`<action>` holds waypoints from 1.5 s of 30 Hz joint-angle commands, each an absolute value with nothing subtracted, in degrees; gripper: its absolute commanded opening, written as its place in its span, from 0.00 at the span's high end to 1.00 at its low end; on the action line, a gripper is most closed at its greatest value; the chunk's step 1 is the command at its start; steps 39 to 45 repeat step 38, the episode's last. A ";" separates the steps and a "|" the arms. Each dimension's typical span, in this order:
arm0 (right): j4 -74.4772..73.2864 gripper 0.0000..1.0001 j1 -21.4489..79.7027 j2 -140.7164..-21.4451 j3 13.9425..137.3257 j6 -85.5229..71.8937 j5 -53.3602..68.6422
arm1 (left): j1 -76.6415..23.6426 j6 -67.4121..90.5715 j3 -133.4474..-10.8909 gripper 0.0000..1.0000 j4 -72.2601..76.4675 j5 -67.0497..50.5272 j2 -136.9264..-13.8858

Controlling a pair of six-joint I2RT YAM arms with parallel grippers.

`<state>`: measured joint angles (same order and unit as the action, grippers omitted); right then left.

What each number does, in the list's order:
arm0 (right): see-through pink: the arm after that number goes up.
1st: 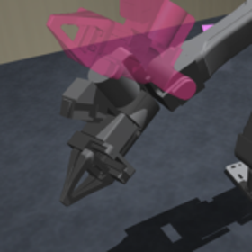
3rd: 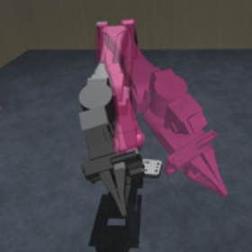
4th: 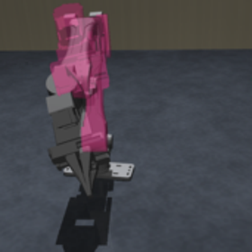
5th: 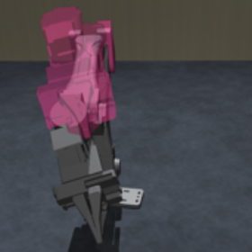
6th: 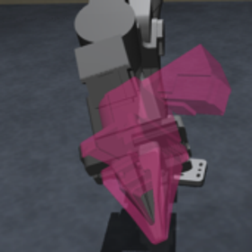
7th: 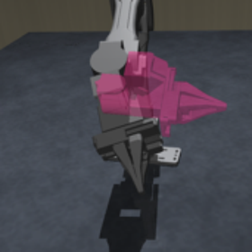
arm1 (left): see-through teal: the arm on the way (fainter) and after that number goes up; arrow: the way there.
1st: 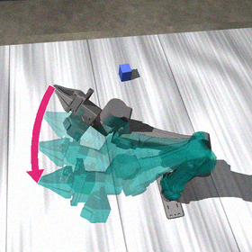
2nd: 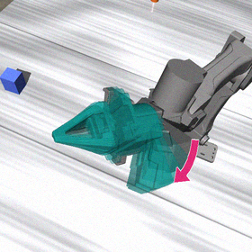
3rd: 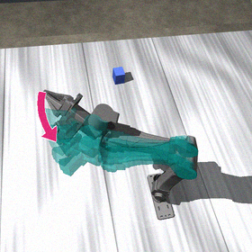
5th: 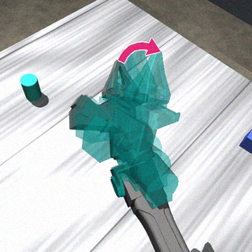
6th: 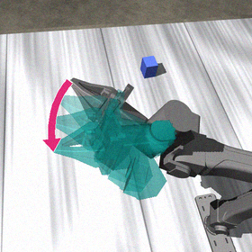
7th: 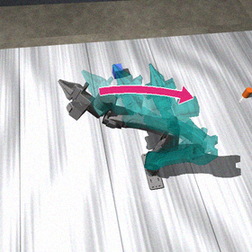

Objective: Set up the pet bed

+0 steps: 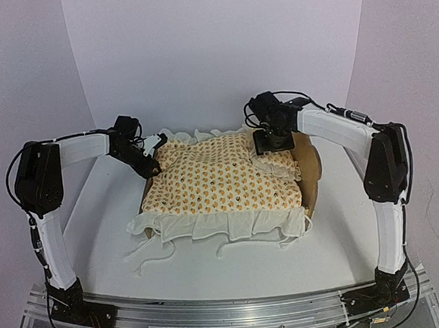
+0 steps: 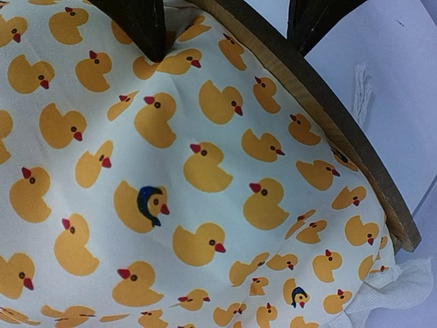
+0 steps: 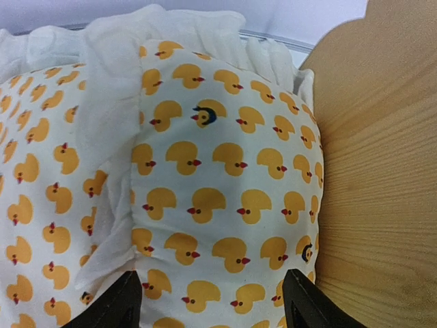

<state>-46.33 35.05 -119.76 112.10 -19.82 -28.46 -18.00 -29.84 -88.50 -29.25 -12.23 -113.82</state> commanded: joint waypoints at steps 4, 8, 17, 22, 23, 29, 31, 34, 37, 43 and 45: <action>-45.97 0.23 34.73 -108.35 121.58 -10.53 -17.13 | -17.61 -27.11 -88.58 0.27 -25.86 -15.19 -106.83; -46.02 0.12 31.39 -102.45 124.06 -9.57 -13.48 | -16.96 -22.54 -92.38 0.13 -29.26 -18.43 -101.50; -33.23 0.07 -2.27 -79.02 87.91 -9.84 1.35 | 0.76 -5.62 -87.13 0.00 -25.63 -20.81 -86.06; -3.73 0.02 -5.67 -60.46 49.63 -3.01 3.15 | 1.76 -2.67 -58.09 0.00 -11.64 -2.64 -70.01; 2.50 0.02 -5.71 -56.95 43.23 -2.54 3.68 | 1.73 -3.50 -53.18 0.00 -9.50 -1.69 -67.63; 17.37 0.02 -5.71 -45.53 18.42 -5.70 4.23 | 1.87 -3.32 -32.39 0.00 5.83 -3.32 -56.38; 21.94 0.02 -5.71 -41.87 12.02 -6.88 4.09 | 2.59 -2.59 -29.01 0.00 8.01 -6.18 -55.29; 23.51 0.02 -5.71 -36.42 5.76 -7.78 2.87 | 3.34 -2.48 -25.66 0.00 9.87 -9.38 -54.62; 23.52 0.02 -5.71 -33.45 4.45 -7.18 1.76 | 3.45 -3.79 -23.73 0.00 11.41 -10.44 -54.33; 23.45 0.02 -5.71 -33.61 4.63 -6.76 1.49 | 3.44 -4.01 -23.55 0.00 11.84 -10.61 -54.45; 23.45 0.02 -5.71 -33.61 4.63 -6.76 1.49 | 3.44 -4.01 -23.55 0.00 11.84 -10.61 -54.45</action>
